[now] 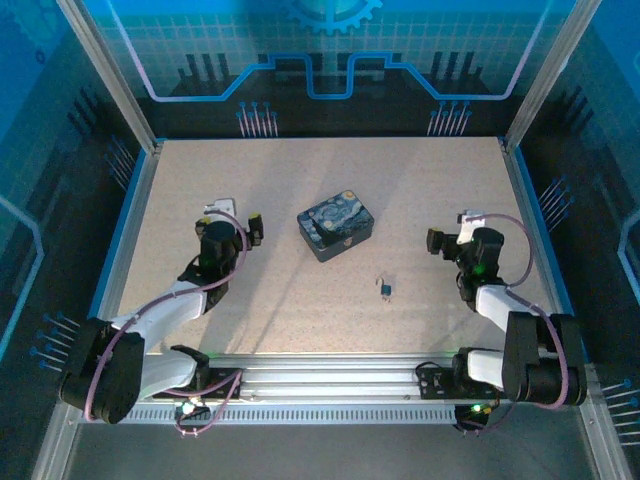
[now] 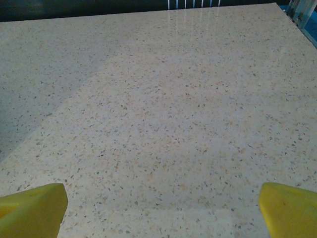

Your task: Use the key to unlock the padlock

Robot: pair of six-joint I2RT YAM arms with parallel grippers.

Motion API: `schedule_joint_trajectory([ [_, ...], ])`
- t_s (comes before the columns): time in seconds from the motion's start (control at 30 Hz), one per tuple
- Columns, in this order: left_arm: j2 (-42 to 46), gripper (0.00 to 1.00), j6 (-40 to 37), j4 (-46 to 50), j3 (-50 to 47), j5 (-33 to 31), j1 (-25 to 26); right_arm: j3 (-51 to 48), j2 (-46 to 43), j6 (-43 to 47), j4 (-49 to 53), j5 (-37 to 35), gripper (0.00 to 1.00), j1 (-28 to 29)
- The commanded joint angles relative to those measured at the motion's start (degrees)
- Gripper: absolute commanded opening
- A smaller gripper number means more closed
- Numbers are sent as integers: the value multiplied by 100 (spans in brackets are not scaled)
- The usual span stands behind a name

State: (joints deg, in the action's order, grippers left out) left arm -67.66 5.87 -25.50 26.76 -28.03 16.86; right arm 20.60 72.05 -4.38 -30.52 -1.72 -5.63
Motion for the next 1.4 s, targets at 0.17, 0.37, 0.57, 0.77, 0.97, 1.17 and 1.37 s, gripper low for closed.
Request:
schedule_joint_trajectory([
  [0.17, 130, 99, -148, 28, -222, 133, -566, 204, 134, 457, -258, -9, 100, 237],
  [0.37, -68, 99, -105, -167, -399, 269, -724, 188, 212, 154, -518, 489, 100, 280],
  [0.57, -307, 99, -197, -679, -620, 456, -755, 298, 731, 218, -914, 476, 100, 476],
  [0.77, -531, 99, -469, -1369, -775, 819, -759, 181, 1380, 397, -1728, 368, 100, 655],
  [0.97, -731, 99, -694, -1799, -819, 1258, -757, 426, 1414, 481, -1263, 27, 100, 832],
  [1.17, -836, 99, -986, -1906, -795, 1613, -763, 422, 1418, 489, -1246, 0, 100, 848],
  [1.37, -1007, 99, -1255, -2229, -813, 1902, -853, 418, 1417, 486, -1254, -13, 100, 853],
])
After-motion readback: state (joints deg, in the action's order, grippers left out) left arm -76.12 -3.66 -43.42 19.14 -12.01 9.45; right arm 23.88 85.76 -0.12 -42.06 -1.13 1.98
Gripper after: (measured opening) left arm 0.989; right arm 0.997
